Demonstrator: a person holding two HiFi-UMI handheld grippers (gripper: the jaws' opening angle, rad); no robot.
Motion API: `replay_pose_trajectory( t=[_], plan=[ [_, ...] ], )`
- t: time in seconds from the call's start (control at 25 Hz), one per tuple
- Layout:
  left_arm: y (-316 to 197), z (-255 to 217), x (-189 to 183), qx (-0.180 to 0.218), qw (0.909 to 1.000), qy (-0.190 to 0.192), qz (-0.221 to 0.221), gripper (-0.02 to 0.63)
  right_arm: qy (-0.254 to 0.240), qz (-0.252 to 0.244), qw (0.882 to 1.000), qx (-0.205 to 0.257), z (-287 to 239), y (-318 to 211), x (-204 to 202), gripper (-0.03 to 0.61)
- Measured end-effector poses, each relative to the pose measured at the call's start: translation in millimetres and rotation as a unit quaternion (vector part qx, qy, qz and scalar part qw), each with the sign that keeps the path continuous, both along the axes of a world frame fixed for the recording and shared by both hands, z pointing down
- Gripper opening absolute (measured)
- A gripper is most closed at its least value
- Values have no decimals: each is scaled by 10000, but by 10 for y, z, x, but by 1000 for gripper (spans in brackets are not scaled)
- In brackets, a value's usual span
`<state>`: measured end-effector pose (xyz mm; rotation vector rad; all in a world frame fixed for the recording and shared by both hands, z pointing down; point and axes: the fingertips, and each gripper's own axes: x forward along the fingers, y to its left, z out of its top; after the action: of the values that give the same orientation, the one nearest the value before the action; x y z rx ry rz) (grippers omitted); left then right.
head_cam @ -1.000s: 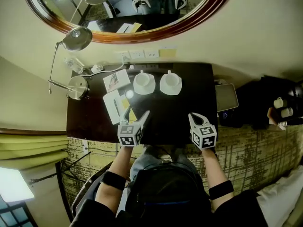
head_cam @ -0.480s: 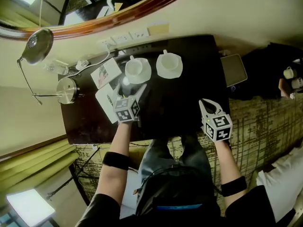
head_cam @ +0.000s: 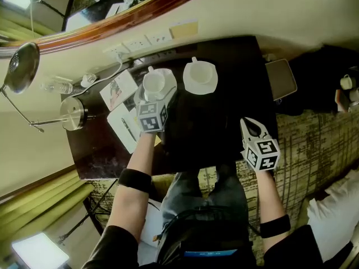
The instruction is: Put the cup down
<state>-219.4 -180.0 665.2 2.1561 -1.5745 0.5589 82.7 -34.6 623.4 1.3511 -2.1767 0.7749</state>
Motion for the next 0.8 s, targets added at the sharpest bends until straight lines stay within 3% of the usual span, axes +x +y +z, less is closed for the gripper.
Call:
replay_pose_trajectory(
  t=[0.48,0.52,0.64,0.8],
  plan=[
    [-249,35,-68,176,9996,-179,-98,551,70,308,9995,-16,37,81,283,3],
    [-264,26,-68,176,9996,-202,-89,544,71,330,9994,-23,39,90,302,3],
    [-303,13,-82,275,9989,-376,-25,439,63,388,9992,-36,43,110,342,3],
    [-264,1,-30,282,9988,-390,102,429,43,429,9991,-48,44,132,367,3]
  ],
)
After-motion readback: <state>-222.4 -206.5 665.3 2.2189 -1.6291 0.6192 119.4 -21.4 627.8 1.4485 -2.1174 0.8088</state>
